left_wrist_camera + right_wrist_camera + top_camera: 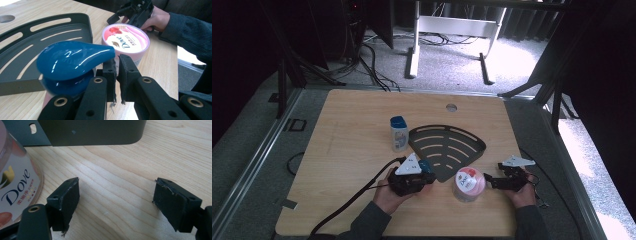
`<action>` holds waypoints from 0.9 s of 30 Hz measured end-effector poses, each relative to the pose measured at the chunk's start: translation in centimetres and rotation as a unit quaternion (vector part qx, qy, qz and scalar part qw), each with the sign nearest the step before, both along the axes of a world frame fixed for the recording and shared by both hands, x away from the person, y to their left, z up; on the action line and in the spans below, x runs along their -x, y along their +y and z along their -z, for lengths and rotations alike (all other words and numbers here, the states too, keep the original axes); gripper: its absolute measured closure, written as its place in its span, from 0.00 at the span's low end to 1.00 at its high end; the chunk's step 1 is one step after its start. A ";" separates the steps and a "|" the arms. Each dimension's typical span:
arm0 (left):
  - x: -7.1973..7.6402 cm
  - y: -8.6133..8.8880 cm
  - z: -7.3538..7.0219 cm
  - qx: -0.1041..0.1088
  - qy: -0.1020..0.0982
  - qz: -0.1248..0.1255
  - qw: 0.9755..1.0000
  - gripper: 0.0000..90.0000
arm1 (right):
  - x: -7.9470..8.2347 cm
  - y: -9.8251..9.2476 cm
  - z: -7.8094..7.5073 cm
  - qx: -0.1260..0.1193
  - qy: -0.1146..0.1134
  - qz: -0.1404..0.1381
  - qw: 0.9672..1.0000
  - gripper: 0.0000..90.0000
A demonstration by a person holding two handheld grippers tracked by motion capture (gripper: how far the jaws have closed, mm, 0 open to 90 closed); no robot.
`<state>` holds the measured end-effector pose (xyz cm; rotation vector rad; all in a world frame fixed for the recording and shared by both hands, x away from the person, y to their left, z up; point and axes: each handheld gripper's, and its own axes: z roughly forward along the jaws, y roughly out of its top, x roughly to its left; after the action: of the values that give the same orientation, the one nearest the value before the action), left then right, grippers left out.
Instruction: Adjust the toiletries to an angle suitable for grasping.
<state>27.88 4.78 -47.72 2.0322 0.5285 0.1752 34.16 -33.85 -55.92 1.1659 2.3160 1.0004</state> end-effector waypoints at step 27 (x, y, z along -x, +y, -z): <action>-0.6 -0.4 0.7 -0.034 -0.007 -0.018 0.999 0.97 | 0.0 0.0 0.0 0.000 0.000 0.000 1.000 0.23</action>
<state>28.46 4.33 -48.43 2.0872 0.5583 0.2316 34.16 -33.85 -55.92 1.1651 2.3163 1.0001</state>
